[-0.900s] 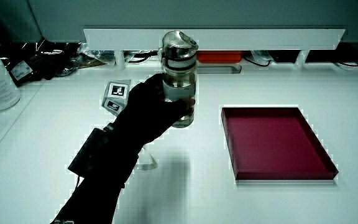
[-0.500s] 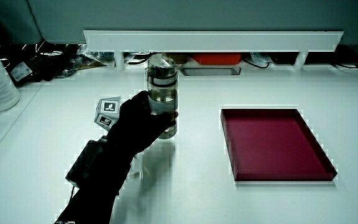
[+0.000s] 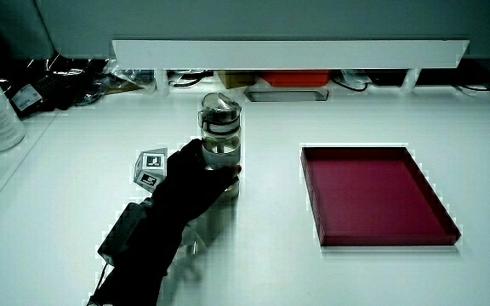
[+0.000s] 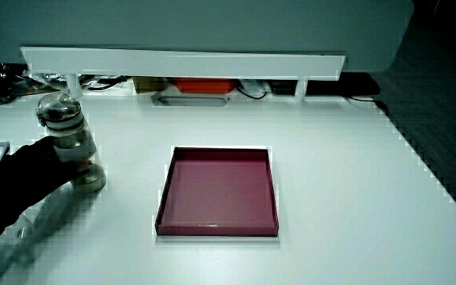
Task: Place bottle
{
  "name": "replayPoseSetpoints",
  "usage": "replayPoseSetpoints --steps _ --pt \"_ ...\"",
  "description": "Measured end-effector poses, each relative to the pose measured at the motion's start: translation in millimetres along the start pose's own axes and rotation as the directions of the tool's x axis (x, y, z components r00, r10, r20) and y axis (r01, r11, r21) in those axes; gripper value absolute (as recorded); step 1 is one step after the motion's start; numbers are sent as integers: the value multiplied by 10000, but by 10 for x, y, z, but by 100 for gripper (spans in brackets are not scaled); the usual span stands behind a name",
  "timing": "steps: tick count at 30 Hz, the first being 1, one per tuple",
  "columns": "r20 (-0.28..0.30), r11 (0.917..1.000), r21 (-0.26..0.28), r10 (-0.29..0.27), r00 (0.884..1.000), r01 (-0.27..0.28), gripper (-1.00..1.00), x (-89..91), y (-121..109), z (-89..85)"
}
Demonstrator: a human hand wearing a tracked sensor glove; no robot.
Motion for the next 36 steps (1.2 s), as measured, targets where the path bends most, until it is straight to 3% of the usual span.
replayPoseSetpoints --steps 3,5,8,11,12,13,18,19,20,21,24,28,30,31,33,34,35,36 --pt "20 9996 -26 293 9996 -293 0 24 -21 -23" --pt "217 9999 -121 81 9997 -78 0 9 -2 -32" --pt "41 9989 -153 436 9990 -436 0 9 -5 -36" --pt "247 9997 -205 155 9996 -150 0 -16 9 -57" --pt "207 9987 -276 433 9988 -427 0 16 -4 -57" --pt "123 9996 -173 217 9997 -215 0 -15 5 -58" --pt "116 9992 -207 339 9994 -336 0 -18 -3 -56" --pt "105 9986 -195 488 9988 -486 -5 -16 -8 -56" --pt "337 9998 -168 62 9994 -57 -9 -33 1 -59" --pt "226 9990 -225 384 9990 -379 -14 -24 -7 -54" --pt "322 9993 -318 207 9993 -196 -27 -43 -6 -47" --pt "365 9985 -410 384 9986 -369 -45 -41 -56 7" --pt "436 9967 -646 526 9977 -497 -55 -2 -87 44" --pt "345 9971 -702 327 9989 -302 -59 15 -103 71" --pt "618 9935 -988 634 9961 -571 -68 117 -173 119" --pt "162 9932 -988 631 9979 -612 -73 109 -192 151" --pt "-70 9939 -1074 240 9997 -246 -77 154 -225 181" --pt "-307 9914 -1231 414 9987 -449 -82 207 -277 211"
